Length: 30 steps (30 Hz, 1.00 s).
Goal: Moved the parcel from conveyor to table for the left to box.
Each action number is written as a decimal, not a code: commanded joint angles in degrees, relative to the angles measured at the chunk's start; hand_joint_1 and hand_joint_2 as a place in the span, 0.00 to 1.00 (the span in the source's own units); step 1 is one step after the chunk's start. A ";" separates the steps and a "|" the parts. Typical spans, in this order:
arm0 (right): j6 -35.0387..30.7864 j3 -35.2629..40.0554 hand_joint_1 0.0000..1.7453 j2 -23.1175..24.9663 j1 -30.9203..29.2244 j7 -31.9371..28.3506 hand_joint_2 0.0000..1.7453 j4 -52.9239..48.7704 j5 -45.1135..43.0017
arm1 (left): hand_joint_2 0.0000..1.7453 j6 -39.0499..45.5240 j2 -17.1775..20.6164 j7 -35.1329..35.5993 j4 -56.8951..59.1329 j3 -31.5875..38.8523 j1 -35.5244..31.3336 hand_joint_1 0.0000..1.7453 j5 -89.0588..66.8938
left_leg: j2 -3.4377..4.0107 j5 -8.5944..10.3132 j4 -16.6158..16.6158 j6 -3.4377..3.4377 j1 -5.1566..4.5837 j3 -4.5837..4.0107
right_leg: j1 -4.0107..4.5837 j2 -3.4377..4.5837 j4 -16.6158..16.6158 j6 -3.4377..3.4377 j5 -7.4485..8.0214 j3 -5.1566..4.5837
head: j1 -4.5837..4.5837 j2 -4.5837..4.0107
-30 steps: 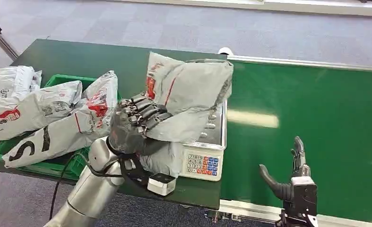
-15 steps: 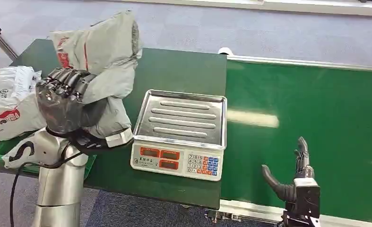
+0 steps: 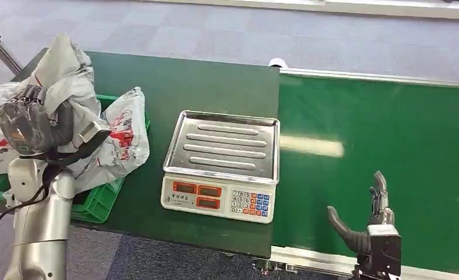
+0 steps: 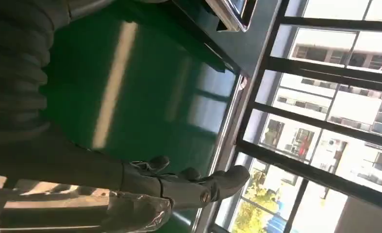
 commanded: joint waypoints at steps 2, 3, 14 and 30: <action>0.45 -0.78 0.00 0.98 -0.63 0.30 1.00 1.15 0.08 | 0.00 2.65 5.08 4.76 15.11 4.75 -2.87 1.00 3.00 | 0.11 0.01 -0.12 0.01 0.02 0.16 | 0.04 -0.01 -0.11 -0.07 0.03 0.16 | 0.02 0.00; 0.45 -0.52 0.00 0.96 -0.57 0.28 1.00 1.51 0.10 | 0.00 2.65 5.04 4.70 15.60 6.23 -3.17 1.00 2.96 | 0.11 -0.01 -0.06 -0.01 0.00 0.08 | 0.01 0.06 -0.05 -0.05 0.02 0.08 | 0.00 0.00; 0.31 0.57 0.00 1.14 -1.64 0.18 1.00 3.04 0.51 | 0.00 2.65 3.33 4.01 15.89 9.71 -4.12 0.00 -0.60 | 0.04 0.01 -0.03 0.03 0.04 -0.01 | 0.06 -0.04 -0.07 -0.02 0.02 0.03 | 0.00 0.00; 0.22 0.78 0.00 1.45 -2.44 0.24 1.00 3.73 0.67 | 0.00 2.65 -3.01 -5.78 8.23 15.22 -5.26 0.00 3.89 | -0.02 0.01 0.01 0.03 0.05 -0.07 | 0.07 -0.08 -0.06 -0.02 0.01 0.01 | 0.00 0.00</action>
